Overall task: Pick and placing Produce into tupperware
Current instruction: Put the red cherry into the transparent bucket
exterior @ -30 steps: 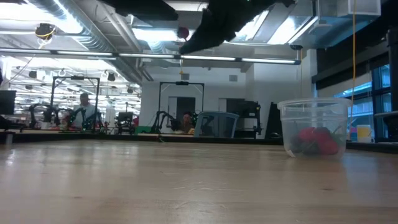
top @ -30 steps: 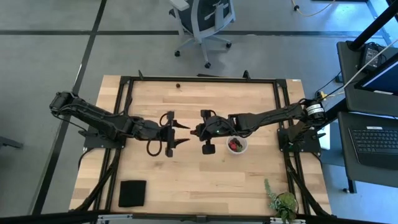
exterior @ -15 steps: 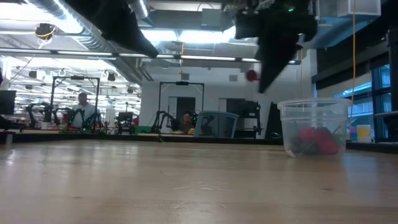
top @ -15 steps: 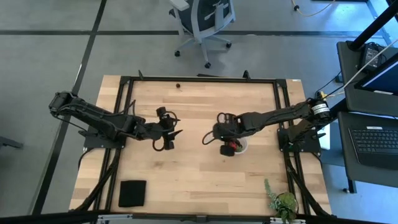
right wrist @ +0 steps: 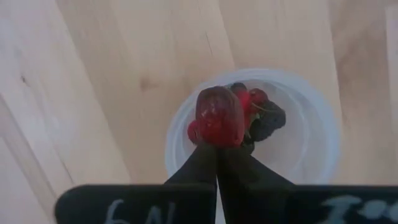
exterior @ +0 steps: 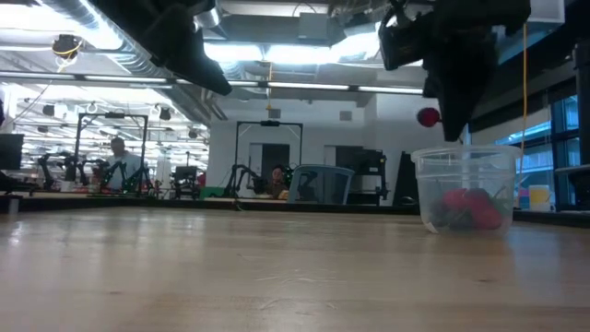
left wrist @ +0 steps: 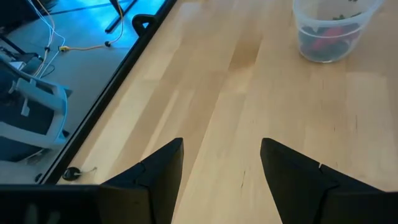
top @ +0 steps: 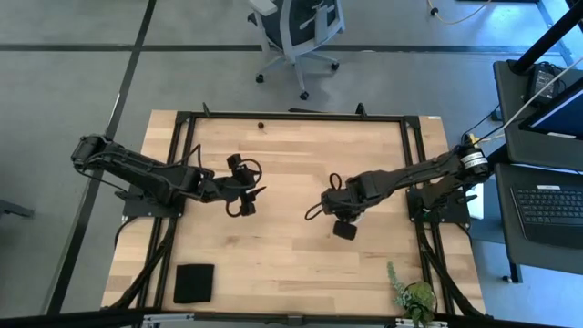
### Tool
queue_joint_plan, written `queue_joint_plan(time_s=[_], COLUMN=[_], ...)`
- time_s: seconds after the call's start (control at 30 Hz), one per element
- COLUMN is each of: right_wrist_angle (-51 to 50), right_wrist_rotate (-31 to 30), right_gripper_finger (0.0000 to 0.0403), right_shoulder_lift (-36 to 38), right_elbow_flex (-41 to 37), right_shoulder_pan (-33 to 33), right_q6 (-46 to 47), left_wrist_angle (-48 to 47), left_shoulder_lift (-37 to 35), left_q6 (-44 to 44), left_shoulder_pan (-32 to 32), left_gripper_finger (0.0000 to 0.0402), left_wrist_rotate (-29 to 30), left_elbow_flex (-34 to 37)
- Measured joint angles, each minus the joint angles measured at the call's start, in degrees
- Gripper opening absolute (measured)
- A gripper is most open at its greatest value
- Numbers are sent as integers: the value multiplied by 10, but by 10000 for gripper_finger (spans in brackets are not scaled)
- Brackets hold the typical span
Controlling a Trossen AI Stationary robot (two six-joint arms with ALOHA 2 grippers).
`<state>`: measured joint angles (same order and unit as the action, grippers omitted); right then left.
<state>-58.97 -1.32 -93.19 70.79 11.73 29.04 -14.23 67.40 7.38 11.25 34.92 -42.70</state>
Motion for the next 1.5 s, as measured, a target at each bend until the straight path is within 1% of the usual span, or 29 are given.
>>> queue_joint_plan(time_s=[0.2, 0.4, 0.57, 1.37, 1.5], right_wrist_angle=[18, 58, 71, 70, 67], right_wrist_rotate=[0, 3, 10, 11, 10], right_gripper_finger=[1, 2, 4, 6, 6], right_shoulder_lift=[0, 0, 0, 0, -9], right_elbow_flex=[-42, -84, -101, -102, -102], right_shoulder_pan=[-1, -12, -19, -22, -22], right_q6=[5, 5, 5, 7, 7], left_wrist_angle=[-3, -3, -3, -3, -3], left_shoulder_lift=[0, 0, 0, 0, 0], left_q6=[0, 0, 0, 2, 2], left_shoulder_pan=[0, 0, 0, 0, 0], left_gripper_finger=[208, 208, 208, 208, 208], left_wrist_rotate=[-1, -1, -1, -1, -1], left_elbow_flex=[0, 0, 0, 0, 0])
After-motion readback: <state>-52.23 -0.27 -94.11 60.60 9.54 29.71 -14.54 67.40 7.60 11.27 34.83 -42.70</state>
